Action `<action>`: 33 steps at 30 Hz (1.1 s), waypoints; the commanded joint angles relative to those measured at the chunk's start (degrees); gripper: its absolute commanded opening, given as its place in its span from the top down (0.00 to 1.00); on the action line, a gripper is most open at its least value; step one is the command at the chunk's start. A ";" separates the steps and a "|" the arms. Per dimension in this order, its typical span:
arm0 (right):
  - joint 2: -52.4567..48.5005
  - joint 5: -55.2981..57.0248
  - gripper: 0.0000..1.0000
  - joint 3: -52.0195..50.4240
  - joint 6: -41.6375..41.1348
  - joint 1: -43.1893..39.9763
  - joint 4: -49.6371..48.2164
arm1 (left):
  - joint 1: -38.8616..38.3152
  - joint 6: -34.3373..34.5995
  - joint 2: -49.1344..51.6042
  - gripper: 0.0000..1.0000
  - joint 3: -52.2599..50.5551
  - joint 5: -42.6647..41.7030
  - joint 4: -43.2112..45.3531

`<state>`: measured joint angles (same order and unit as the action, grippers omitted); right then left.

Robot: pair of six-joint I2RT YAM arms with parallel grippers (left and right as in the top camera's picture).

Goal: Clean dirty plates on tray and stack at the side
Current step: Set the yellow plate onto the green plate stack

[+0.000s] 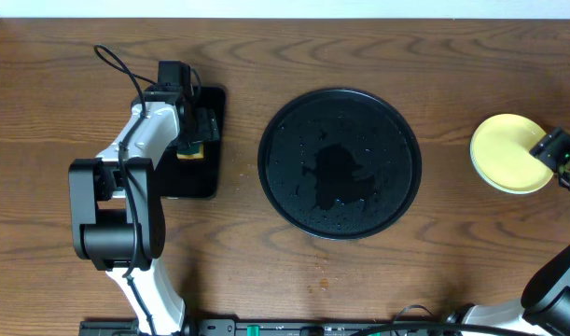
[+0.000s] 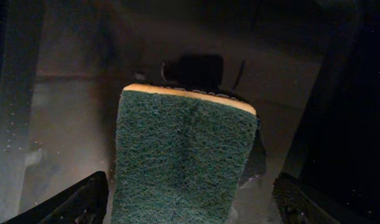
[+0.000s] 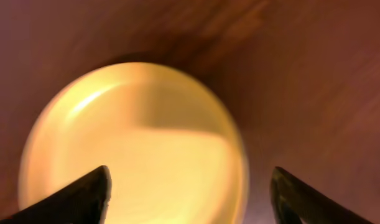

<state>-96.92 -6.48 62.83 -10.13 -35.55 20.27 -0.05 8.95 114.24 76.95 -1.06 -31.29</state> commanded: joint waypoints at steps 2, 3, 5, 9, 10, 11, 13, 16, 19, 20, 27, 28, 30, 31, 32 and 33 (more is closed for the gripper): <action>3.72 -12.83 0.01 1.22 0.31 1.88 0.17 | 0.31 -0.37 -0.07 0.15 -0.24 0.90 -0.13; 4.72 -13.29 0.01 1.25 0.31 2.69 0.61 | 0.31 -0.37 -0.07 0.15 -0.24 0.90 -0.13; 7.30 -13.27 0.01 1.25 0.33 4.76 1.97 | 0.31 -0.37 -0.07 0.15 -0.24 0.90 -0.13; 11.78 -13.51 0.01 1.25 0.31 9.09 5.64 | 0.31 -0.37 -0.07 0.15 -0.24 0.90 -0.13; 12.55 -13.49 0.01 1.25 0.31 9.94 7.39 | 0.31 -0.37 -0.07 0.14 -0.24 0.90 -0.13; 13.09 -13.49 0.01 1.25 0.31 10.60 9.14 | 0.31 -0.37 -0.07 0.15 -0.24 0.90 -0.13; 13.42 -13.49 0.01 1.25 0.31 11.58 11.78 | 0.31 -0.37 -0.07 0.15 -0.24 0.90 -0.13; 13.35 -13.46 0.01 1.18 0.31 12.02 13.86 | 0.31 -0.37 -0.07 0.15 -0.24 0.90 -0.13; 13.35 -13.44 0.01 1.18 0.31 11.96 14.51 | 0.31 -0.37 -0.07 0.15 -0.24 0.90 -0.13; 13.35 -13.46 0.01 1.18 0.33 11.96 14.49 | 0.31 -0.37 -0.07 0.15 -0.24 0.90 -0.13; 13.35 -13.46 0.01 1.18 0.33 11.96 14.49 | 0.31 -0.37 -0.07 0.15 -0.24 0.90 -0.13; 13.35 -13.46 0.01 1.18 0.31 11.96 14.51 | 0.31 -0.37 -0.07 0.15 -0.24 0.90 -0.13; 13.35 -13.46 0.01 1.18 0.31 11.96 14.49 | 0.31 -0.37 -0.07 0.15 -0.24 0.90 -0.13; 13.35 -13.46 0.01 1.18 0.31 11.96 14.49 | 0.31 -0.37 -0.07 0.15 -0.24 0.90 -0.13; 13.35 -13.44 0.01 1.18 0.31 11.96 14.49 | 0.31 -0.37 -0.07 0.15 -0.24 0.90 -0.13; 13.35 -13.46 0.01 1.18 0.31 11.96 14.51 | 0.31 -0.37 -0.07 0.15 -0.24 0.90 -0.13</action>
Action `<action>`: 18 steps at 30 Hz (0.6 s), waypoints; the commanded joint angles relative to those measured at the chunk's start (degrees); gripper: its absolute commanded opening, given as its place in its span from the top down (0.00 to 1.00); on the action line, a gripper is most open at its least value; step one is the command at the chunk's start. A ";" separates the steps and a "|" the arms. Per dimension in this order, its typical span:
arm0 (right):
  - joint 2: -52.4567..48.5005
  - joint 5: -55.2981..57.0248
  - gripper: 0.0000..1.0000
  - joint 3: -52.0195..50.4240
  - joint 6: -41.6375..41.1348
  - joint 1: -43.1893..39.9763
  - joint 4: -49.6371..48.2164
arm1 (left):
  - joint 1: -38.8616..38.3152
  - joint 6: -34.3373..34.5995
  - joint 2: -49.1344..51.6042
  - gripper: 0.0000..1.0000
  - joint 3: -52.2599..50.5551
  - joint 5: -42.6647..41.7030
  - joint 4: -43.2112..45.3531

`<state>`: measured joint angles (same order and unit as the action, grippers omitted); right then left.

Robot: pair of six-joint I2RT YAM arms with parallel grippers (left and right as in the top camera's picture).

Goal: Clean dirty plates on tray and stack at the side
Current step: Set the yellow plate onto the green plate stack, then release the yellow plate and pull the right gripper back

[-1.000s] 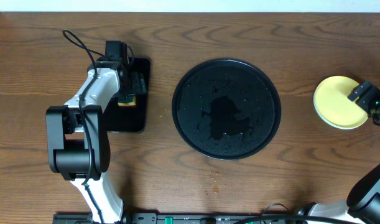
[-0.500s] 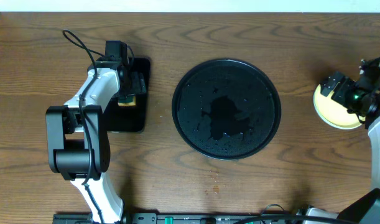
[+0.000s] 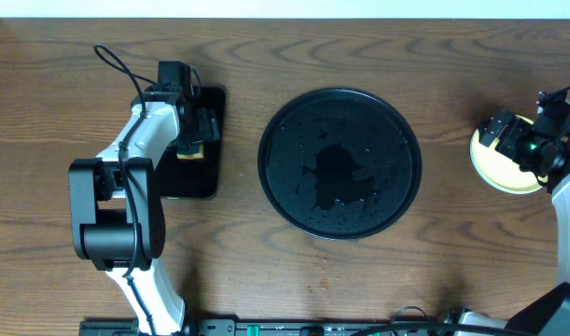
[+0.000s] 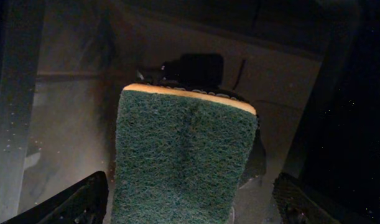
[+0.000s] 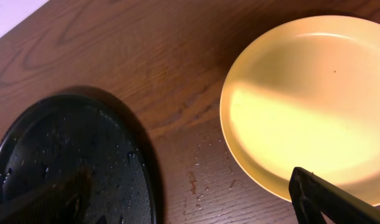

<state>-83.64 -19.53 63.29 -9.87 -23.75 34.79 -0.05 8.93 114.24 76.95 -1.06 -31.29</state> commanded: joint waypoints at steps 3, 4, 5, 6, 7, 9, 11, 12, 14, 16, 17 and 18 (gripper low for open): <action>0.07 -0.42 0.01 0.72 0.04 0.15 -0.02 | 0.31 -0.35 -0.07 0.14 -0.24 0.90 -0.13; 0.07 -0.35 0.01 0.72 0.04 0.15 -0.02 | 0.31 -0.35 -0.07 0.14 -0.24 0.90 -0.13; 0.07 -0.31 0.01 0.68 0.04 0.15 -0.02 | 0.31 -0.35 -0.07 0.15 -0.24 0.90 -0.13; 0.09 -0.24 0.01 0.68 0.07 0.15 0.02 | 0.31 -0.35 -0.07 0.15 -0.24 0.90 -0.13; 0.35 -0.24 0.01 0.68 0.04 0.15 0.00 | 0.31 -0.35 -0.07 0.14 -0.24 0.90 -0.15; 1.84 -0.22 0.01 0.66 0.04 0.15 0.57 | 0.31 -0.35 -0.07 0.15 -0.24 0.90 -0.13; 4.76 -0.20 0.01 0.63 0.07 0.15 1.66 | 0.31 -0.35 -0.07 0.15 -0.24 0.90 -0.13; 6.69 -0.15 0.01 0.57 0.13 0.17 2.23 | 0.31 -0.35 -0.07 0.14 -0.24 0.90 -0.13; 11.69 2.67 0.01 0.22 0.92 0.20 2.36 | 0.31 -0.35 -0.07 0.15 -0.24 0.90 -0.13; 17.20 4.81 0.01 0.07 0.92 0.22 2.32 | 0.31 -0.35 -0.07 0.15 -0.24 0.90 -0.13; 19.82 4.94 0.01 0.07 0.92 0.24 2.32 | 0.31 -0.35 -0.07 0.15 -0.24 0.90 -0.13; 22.40 4.94 0.01 0.04 0.92 0.44 2.32 | 0.31 -0.35 -0.07 0.15 -0.24 0.90 -0.13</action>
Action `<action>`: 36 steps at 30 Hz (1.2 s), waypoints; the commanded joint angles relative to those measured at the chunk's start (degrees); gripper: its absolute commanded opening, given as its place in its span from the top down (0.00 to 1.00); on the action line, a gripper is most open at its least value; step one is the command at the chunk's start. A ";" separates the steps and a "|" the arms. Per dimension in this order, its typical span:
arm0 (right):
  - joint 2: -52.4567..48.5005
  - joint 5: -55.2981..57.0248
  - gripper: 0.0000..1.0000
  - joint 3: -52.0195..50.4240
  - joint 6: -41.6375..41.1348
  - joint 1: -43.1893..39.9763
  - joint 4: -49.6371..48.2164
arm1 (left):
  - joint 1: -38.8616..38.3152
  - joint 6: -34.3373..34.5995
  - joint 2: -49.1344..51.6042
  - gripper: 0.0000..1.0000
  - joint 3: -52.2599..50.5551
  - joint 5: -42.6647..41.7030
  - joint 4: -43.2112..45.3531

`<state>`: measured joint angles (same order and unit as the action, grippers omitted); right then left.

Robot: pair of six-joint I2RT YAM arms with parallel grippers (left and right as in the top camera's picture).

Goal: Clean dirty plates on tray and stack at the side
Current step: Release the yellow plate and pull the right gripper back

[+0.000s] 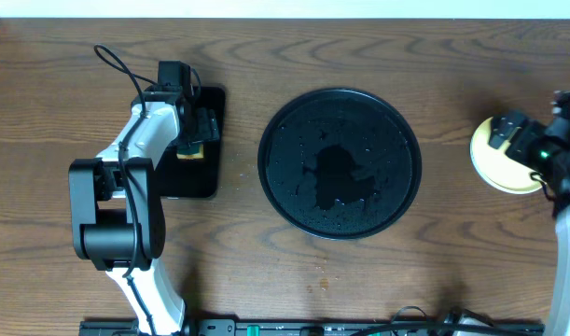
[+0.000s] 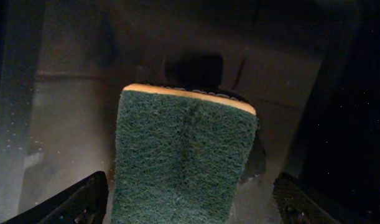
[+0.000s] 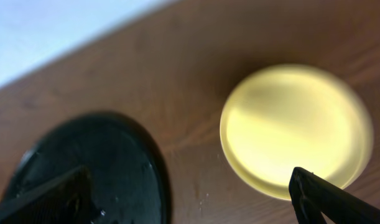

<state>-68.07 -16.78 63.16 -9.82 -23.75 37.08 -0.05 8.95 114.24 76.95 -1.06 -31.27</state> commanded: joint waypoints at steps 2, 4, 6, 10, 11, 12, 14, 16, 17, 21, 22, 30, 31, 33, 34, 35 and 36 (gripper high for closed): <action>12.20 2.19 0.01 0.15 0.85 1.49 0.04 | 0.31 -0.37 -0.07 0.14 -0.24 0.90 -0.15; 17.27 2.16 0.01 0.15 0.85 3.56 0.02 | 0.31 -0.37 -0.07 0.14 -0.24 0.90 -0.15; 22.62 2.19 0.01 0.15 0.87 6.88 0.04 | 0.31 -0.37 -0.07 0.15 -0.24 0.90 -0.15; 32.06 7.52 0.01 0.11 3.26 13.99 -0.85 | 0.31 -0.37 -0.07 0.14 -0.24 0.90 -0.15; 33.99 9.31 0.01 -0.15 3.23 15.58 -1.20 | 0.31 -0.37 -0.07 0.15 -0.24 0.90 -0.15; 35.78 10.78 0.01 -0.63 3.23 17.16 -1.81 | 0.31 -0.37 -0.07 0.15 -0.24 0.90 -0.15; 39.10 12.52 0.01 -2.45 3.19 19.69 -4.04 | 0.31 -0.37 -0.07 0.15 -0.24 0.90 -0.15; 42.27 12.46 0.01 -5.62 3.19 20.90 -8.52 | 0.31 -0.37 -0.07 0.14 -0.24 0.90 -0.15; 44.06 12.39 0.01 -8.04 2.95 21.24 -11.76 | 0.31 -0.37 -0.07 0.14 -0.24 0.90 -0.15; 50.93 12.26 0.01 -18.25 0.72 21.38 -22.71 | 0.31 -0.37 -0.07 0.14 -0.24 0.90 -0.15; 53.05 12.26 0.01 -21.51 0.13 21.38 -25.70 | 0.31 -0.37 -0.07 0.14 -0.24 0.90 -0.15; 64.04 12.94 0.01 -39.89 -2.58 22.69 -36.39 | 0.31 -0.37 -0.07 0.14 -0.24 0.90 -0.15; 64.92 13.14 0.01 -41.81 -2.58 22.82 -37.70 | 0.31 -0.37 -0.07 0.14 -0.24 0.90 -0.15; 66.47 13.20 0.01 -45.68 -2.56 22.99 -41.64 | 0.31 -0.37 -0.07 0.14 -0.24 0.90 -0.15; 67.12 13.33 0.01 -47.69 -2.56 22.99 -44.13 | 0.31 -0.37 -0.07 0.14 -0.24 0.90 -0.15; 67.76 13.33 0.01 -50.05 -2.56 22.99 -47.12 | 0.31 -0.37 -0.07 0.14 -0.24 0.90 -0.15; 67.82 13.33 0.01 -52.00 -2.56 22.99 -49.96 | 0.31 -0.37 -0.07 0.14 -0.24 0.90 -0.15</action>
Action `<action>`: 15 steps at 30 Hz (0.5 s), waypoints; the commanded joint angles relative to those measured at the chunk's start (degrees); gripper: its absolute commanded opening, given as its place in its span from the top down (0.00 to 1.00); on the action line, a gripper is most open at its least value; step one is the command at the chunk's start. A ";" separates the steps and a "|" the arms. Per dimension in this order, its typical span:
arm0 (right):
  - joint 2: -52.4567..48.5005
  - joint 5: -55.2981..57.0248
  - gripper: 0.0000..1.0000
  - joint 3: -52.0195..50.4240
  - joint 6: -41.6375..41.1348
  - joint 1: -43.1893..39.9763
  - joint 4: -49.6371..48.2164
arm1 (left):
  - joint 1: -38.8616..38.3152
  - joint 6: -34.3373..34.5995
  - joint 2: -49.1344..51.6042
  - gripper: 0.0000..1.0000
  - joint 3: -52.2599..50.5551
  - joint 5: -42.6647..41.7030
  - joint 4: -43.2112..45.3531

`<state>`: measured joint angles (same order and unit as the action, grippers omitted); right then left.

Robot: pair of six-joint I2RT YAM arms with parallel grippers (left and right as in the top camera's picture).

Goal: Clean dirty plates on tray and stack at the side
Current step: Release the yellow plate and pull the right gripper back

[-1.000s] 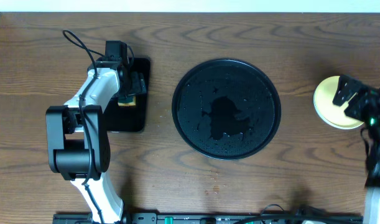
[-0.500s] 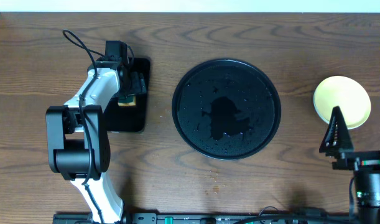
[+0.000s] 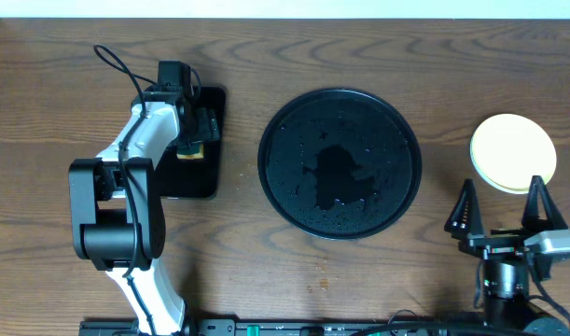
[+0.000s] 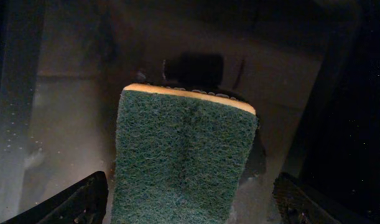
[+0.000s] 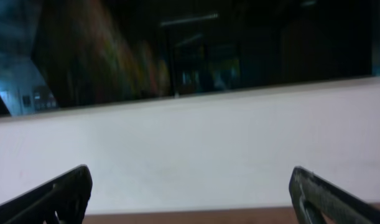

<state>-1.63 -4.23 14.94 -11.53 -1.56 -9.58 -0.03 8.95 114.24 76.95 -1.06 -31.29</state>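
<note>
A pale yellow plate (image 3: pixel 513 153) lies alone on the wood table at the right. The round black tray (image 3: pixel 294 131) in the middle is wet and holds no plates. My right gripper (image 3: pixel 500 207) stands open near the front right, below the plate and apart from it. In the right wrist view the gripper (image 5: pixel 190 199) faces only a white wall. My left gripper (image 3: pixel 199 129) hangs open over the green scouring sponge (image 4: pixel 183 155), its fingers (image 4: pixel 84 200) spread on either side of it.
The sponge (image 3: pixel 191 152) rests in a small black rectangular tray (image 3: pixel 193 177) at the left, under the left arm. The table's far edge meets a white wall. Bare wood lies between the two trays and in front of them.
My right gripper has left its place beside the yellow plate and now stands at the front right, pointing at the far wall. The plate shows whole. The left arm has not moved.
At first my right gripper was open low over the yellow plate lying on the table. Then it was higher and further back from it, twice. Now it is well clear at the table's front. The left gripper stayed open over the sponge throughout.
</note>
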 commanded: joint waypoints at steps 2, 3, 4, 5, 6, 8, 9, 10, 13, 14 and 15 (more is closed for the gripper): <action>1.33 0.79 0.01 -6.97 -0.90 0.85 -7.21 | 0.28 -0.37 -0.07 0.14 -0.24 0.90 -0.13; 1.36 0.79 0.01 -8.31 -0.90 0.90 -8.41 | 0.28 -0.37 -0.07 0.14 -0.24 0.90 -0.13; 1.36 0.79 0.01 -9.55 -0.90 0.92 -8.94 | 0.28 -0.37 -0.07 0.14 -0.24 0.90 -0.13; 1.36 0.81 0.01 -10.43 -0.87 0.98 -8.90 | 0.28 -0.37 -0.07 0.14 -0.24 0.90 -0.13; 1.36 0.83 0.01 -11.19 -0.87 1.16 -8.74 | 0.28 -0.37 -0.07 0.14 -0.24 0.90 -0.13; 1.36 1.07 0.01 -12.50 -0.83 1.68 -7.85 | 0.28 -0.37 -0.07 0.14 -0.24 0.90 -0.13; 1.36 1.25 0.01 -13.18 -0.81 2.03 -6.93 | 0.28 -0.37 -0.07 0.14 -0.24 0.90 -0.13; 1.36 1.20 0.01 -13.70 -0.63 2.25 -6.21 | 0.28 -0.37 -0.07 0.14 -0.24 0.90 -0.13; 1.36 1.44 0.01 -14.62 -0.66 2.99 -0.59 | 0.28 -0.37 -0.07 0.14 -0.24 0.90 -0.13; 1.36 1.68 0.01 -14.62 -0.61 3.17 1.29 | 0.28 -0.37 -0.07 0.14 -0.24 0.90 -0.13; 1.36 1.79 0.01 -14.62 -0.63 3.15 2.95 | 0.28 -0.37 -0.07 0.14 -0.24 0.90 -0.13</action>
<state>-0.64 -3.38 0.80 -11.60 0.69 -8.67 -0.05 8.95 114.24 76.95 -1.06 -31.29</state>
